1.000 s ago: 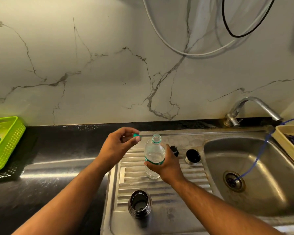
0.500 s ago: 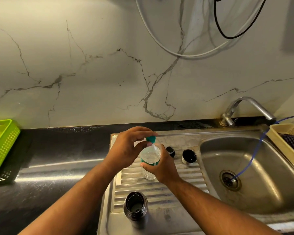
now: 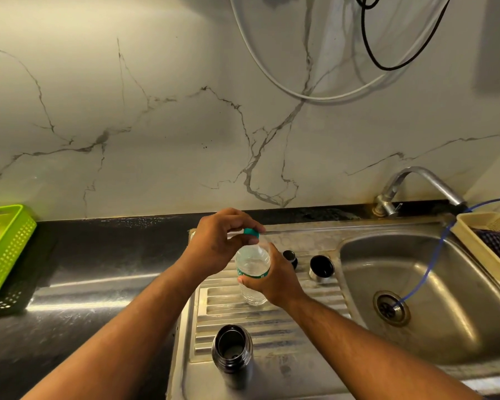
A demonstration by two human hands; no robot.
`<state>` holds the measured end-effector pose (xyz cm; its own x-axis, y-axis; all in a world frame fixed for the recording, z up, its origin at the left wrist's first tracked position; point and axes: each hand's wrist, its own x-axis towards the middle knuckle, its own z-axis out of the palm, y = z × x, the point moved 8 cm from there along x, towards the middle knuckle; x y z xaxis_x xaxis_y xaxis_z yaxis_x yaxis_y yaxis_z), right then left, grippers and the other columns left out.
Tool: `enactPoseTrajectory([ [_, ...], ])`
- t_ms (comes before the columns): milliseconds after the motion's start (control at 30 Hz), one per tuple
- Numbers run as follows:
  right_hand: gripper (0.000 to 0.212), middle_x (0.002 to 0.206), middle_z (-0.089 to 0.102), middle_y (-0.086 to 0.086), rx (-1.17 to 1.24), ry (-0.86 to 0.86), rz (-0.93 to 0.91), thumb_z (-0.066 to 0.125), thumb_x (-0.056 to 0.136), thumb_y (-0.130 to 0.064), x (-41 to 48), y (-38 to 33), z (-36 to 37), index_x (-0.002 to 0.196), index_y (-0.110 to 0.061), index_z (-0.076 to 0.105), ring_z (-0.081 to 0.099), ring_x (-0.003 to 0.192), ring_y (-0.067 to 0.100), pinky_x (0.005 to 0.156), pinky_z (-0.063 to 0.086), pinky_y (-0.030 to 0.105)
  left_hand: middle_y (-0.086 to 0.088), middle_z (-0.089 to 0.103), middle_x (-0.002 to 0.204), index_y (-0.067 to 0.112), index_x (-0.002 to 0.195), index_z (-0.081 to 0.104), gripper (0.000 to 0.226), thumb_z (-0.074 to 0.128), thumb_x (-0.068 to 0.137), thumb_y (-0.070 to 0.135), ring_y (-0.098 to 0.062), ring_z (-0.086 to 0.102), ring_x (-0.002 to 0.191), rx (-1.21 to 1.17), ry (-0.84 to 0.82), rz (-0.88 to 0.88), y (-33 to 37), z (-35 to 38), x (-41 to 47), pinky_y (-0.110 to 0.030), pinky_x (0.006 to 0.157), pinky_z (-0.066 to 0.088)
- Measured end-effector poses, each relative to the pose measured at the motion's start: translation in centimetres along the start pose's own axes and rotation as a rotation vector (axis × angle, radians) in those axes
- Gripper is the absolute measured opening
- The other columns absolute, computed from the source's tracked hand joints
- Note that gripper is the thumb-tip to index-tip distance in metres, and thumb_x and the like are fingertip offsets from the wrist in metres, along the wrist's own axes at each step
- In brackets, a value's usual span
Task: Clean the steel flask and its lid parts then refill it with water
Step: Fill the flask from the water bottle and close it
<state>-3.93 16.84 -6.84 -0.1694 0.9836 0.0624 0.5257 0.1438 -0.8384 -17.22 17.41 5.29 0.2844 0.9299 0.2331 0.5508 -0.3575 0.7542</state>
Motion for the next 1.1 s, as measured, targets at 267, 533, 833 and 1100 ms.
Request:
enactPoseTrajectory([
  [267, 0.086, 0.126, 0.064, -0.005, -0.034, -0.086, 0.020, 0.091, 0.068, -0.045, 1.0, 0.7, -0.3, 0.139, -0.023, 0.046, 0.062, 0.112, 0.013, 0.092, 0.054, 0.021, 0.011, 0.069, 0.122, 0.027, 0.118, 0.073, 0.027, 0.070, 0.092, 0.022, -0.010, 0.066, 0.114, -0.018, -0.070, 0.088, -0.1, 0.9, 0.0, -0.021, 0.098, 0.054],
  [533, 0.083, 0.126, 0.063, -0.006, -0.071, -0.154, 0.027, 0.091, 0.070, -0.042, 1.9, 0.7, -0.5, 0.137, -0.025, 0.046, 0.058, 0.109, 0.010, 0.083, 0.044, 0.010, 0.016, 0.065, 0.101, 0.037, 0.114, 0.074, 0.037, 0.073, 0.078, 0.046, -0.006, 0.064, 0.097, -0.060, 0.125, -0.031, -0.2, 0.4, 0.5, -0.018, 0.086, 0.057],
  [833, 0.077, 0.125, 0.061, -0.010, -0.111, -0.380, -0.007, 0.091, 0.073, -0.037, 3.9, -0.3, -0.2, 0.135, -0.030, 0.047, 0.058, 0.112, 0.010, 0.101, 0.050, 0.026, 0.009, 0.067, 0.105, 0.028, 0.118, 0.075, 0.033, 0.078, 0.086, 0.027, -0.011, 0.067, 0.098, 0.054, -0.133, 0.024, -0.4, -0.8, 2.2, -0.026, 0.092, 0.059],
  [1100, 0.074, 0.121, 0.061, -0.019, -0.066, -0.492, -0.088, 0.088, 0.076, -0.042, 4.5, -4.3, 3.9, 0.138, -0.032, 0.048, 0.060, 0.107, 0.004, 0.093, 0.051, 0.017, 0.020, 0.055, 0.138, 0.040, 0.139, 0.050, 0.069, 0.084, 0.080, 0.037, -0.009, 0.055, 0.130, -0.047, -0.126, -0.134, -5.4, -1.6, -3.6, -0.038, 0.109, 0.050],
])
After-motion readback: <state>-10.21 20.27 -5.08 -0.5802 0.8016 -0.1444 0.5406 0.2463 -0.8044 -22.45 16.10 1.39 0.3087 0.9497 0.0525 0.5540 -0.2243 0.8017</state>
